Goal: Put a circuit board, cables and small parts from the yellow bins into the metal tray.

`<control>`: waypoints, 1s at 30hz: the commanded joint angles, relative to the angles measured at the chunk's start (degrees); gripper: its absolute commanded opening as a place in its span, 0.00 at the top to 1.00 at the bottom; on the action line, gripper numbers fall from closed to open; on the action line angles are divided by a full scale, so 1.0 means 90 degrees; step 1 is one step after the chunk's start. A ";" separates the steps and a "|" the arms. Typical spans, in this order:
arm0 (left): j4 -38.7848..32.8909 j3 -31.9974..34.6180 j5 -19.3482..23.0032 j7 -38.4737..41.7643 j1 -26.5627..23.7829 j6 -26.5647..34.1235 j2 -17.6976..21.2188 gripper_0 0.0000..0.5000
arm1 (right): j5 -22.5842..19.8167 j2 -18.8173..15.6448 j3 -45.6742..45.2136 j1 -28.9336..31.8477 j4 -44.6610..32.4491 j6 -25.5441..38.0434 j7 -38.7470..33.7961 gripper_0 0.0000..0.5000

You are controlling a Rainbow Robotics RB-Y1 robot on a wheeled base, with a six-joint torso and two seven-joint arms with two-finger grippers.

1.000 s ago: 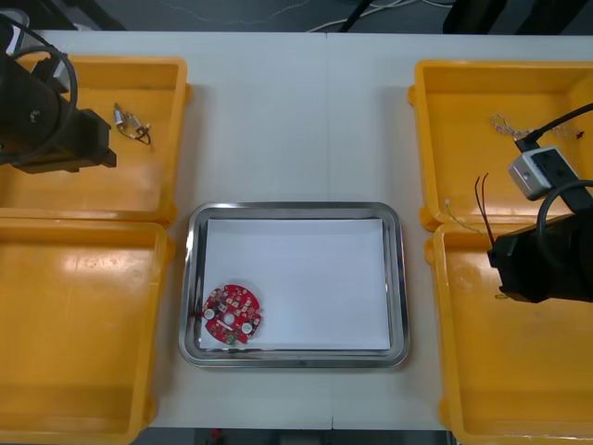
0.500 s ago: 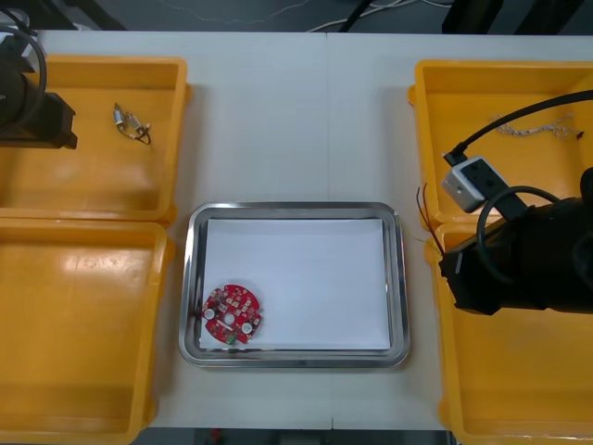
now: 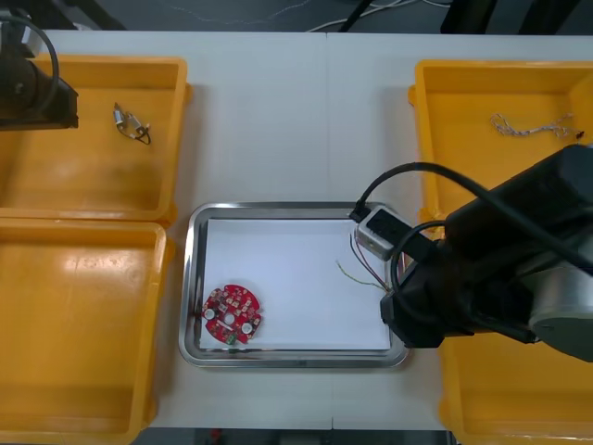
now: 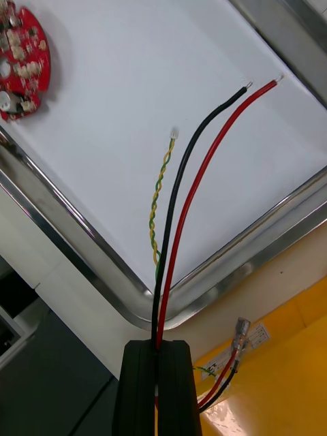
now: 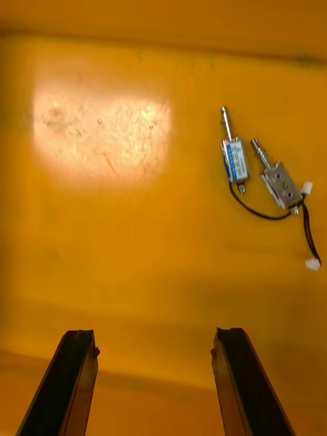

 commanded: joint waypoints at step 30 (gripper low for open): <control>0.1901 0.0398 -0.1310 -0.0884 -0.0943 -0.2902 -0.1267 0.00 | 0.1858 0.1140 0.4034 -0.1879 0.2259 -0.0905 0.0435 1.00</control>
